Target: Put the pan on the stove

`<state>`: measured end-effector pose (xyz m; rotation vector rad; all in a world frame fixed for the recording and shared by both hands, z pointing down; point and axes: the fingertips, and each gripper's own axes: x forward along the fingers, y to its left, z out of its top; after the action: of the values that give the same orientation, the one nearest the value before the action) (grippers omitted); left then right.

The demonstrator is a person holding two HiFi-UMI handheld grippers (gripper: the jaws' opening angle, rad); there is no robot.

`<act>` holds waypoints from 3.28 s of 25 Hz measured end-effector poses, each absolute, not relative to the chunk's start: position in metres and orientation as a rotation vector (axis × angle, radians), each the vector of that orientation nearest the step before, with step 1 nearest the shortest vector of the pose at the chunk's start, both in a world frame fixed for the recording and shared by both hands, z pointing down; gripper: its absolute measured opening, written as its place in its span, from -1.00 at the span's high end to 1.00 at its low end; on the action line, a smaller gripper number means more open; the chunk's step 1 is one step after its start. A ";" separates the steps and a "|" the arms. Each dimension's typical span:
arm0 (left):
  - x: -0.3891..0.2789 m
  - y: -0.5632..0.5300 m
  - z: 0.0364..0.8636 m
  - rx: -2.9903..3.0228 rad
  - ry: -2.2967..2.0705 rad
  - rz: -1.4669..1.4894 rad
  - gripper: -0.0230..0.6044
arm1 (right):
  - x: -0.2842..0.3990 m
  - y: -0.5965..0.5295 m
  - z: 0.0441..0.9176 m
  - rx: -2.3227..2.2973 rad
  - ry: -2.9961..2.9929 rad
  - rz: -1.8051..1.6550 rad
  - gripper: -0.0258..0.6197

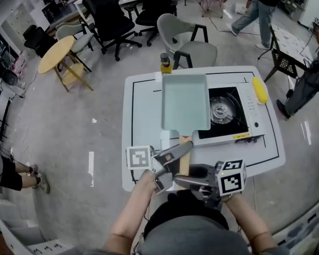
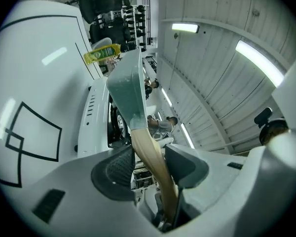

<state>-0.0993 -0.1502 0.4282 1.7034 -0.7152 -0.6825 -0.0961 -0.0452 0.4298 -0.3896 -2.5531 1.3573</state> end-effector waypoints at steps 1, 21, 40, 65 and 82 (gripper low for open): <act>-0.093 -0.155 0.429 1.699 -0.701 -0.674 0.33 | -0.092 -0.050 0.430 -0.370 -2.559 1.362 0.31; -0.018 -0.201 0.436 1.754 -0.405 -0.429 0.33 | -0.053 -0.101 0.437 0.083 -2.682 1.476 0.31; -0.015 -0.203 0.455 1.701 -0.304 -0.367 0.33 | -0.058 -0.109 0.449 0.249 -2.675 1.581 0.30; -0.013 -0.215 0.458 1.626 -0.343 -0.386 0.33 | -0.052 -0.121 0.441 0.224 -2.687 1.746 0.30; -0.014 -0.219 0.466 1.624 -0.376 -0.369 0.33 | -0.050 -0.123 0.441 0.198 -2.684 1.775 0.33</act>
<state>-0.0144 -0.2190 0.4656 1.6244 -0.3756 -0.3687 -0.0496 -0.1235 0.4411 0.1983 -2.6838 1.7750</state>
